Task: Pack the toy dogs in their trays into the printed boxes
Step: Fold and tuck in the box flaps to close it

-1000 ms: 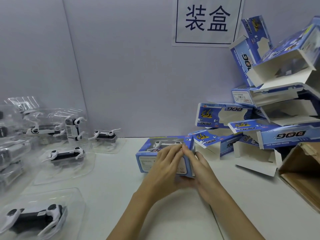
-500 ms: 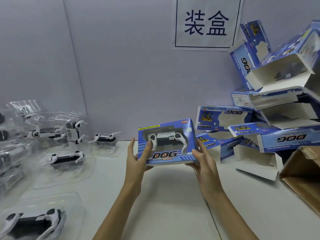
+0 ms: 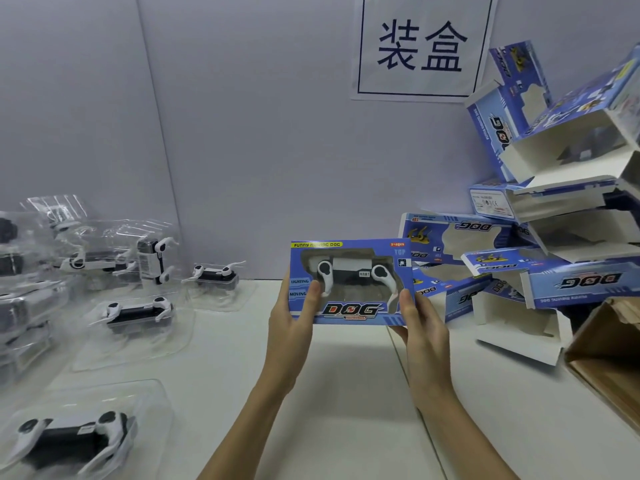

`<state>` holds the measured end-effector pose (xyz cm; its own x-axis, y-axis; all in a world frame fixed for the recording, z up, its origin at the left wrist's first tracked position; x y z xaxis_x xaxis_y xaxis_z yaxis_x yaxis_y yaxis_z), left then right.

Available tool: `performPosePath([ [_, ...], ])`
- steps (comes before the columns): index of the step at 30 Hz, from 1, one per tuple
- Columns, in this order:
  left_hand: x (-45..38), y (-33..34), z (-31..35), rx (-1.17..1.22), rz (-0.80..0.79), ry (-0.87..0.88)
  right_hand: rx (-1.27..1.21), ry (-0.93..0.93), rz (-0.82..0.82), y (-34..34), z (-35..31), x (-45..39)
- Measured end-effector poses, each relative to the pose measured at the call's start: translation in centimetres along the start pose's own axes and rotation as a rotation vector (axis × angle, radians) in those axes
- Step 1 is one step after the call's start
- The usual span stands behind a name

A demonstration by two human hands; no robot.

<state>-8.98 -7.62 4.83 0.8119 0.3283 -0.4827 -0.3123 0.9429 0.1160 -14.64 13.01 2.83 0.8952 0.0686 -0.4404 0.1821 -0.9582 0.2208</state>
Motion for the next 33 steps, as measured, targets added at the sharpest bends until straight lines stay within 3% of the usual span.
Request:
performPosePath([
  [7,-0.6,-0.3,0.7,-0.064,-0.041,0.036,-0.076,0.077,-0.001,0.2,1.0,-0.3],
  [13,-0.9,-1.3,-0.9,0.063,-0.1,-0.134,0.015,0.082,-0.026,0.1,0.3,0.0],
  [18,-0.7,-2.3,-1.4,0.145,-0.028,-0.199,0.034,0.084,-0.087,0.5,0.1,0.1],
  [33,-0.6,-3.7,-2.1,0.004,-0.011,-0.253,-0.027,0.312,-0.145,0.5,2.2,0.2],
])
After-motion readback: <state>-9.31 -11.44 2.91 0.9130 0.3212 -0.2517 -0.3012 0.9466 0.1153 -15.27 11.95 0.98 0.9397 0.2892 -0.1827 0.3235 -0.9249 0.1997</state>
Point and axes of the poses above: each hand's wrist, its own x-axis away from the middle knuckle, its own y-axis out of the palm, z = x × y, the point moved 7 cm from there along -x, towards the middle knuckle, and after that the axes turned 7 degrees about -z, right-handed, at the moved point
